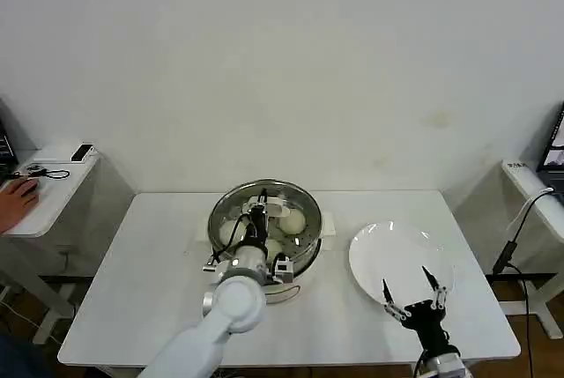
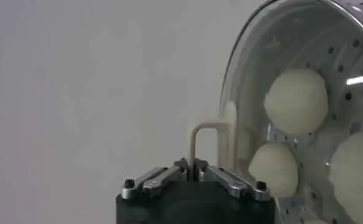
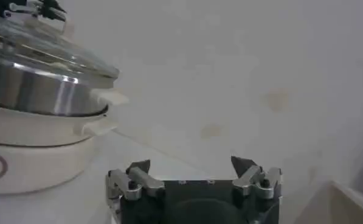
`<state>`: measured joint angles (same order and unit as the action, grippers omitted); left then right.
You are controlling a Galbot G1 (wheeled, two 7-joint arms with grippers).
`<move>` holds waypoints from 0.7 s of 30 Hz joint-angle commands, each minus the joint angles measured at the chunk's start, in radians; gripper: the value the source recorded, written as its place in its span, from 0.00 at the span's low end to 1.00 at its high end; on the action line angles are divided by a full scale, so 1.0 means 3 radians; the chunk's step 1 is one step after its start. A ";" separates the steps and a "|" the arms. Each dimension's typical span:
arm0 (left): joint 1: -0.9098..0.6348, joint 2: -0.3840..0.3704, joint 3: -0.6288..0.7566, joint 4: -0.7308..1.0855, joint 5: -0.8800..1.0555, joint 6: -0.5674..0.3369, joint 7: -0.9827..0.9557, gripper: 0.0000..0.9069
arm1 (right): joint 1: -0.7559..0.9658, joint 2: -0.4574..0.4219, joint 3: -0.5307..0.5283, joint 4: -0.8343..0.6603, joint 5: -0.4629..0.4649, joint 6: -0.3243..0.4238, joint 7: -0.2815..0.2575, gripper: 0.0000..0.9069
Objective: Take steamed baozi put them in steamer then cover it.
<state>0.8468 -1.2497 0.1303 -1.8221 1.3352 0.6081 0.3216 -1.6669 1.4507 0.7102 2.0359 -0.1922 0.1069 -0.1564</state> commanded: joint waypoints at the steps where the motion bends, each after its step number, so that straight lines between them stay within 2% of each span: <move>1: -0.0018 -0.0011 -0.0038 0.0042 0.0024 0.0010 0.0012 0.00 | 0.0002 -0.0009 -0.0011 -0.0005 -0.0001 0.0002 -0.0002 1.00; 21: 0.0035 -0.0088 -0.0022 0.0053 0.0022 0.0010 -0.0008 0.00 | 0.0007 -0.0006 -0.0048 -0.0022 -0.0012 0.0002 -0.0002 1.00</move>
<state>0.8548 -1.2738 0.1232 -1.8049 1.3410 0.6107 0.3166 -1.6650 1.4485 0.6972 2.0302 -0.1952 0.1075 -0.1573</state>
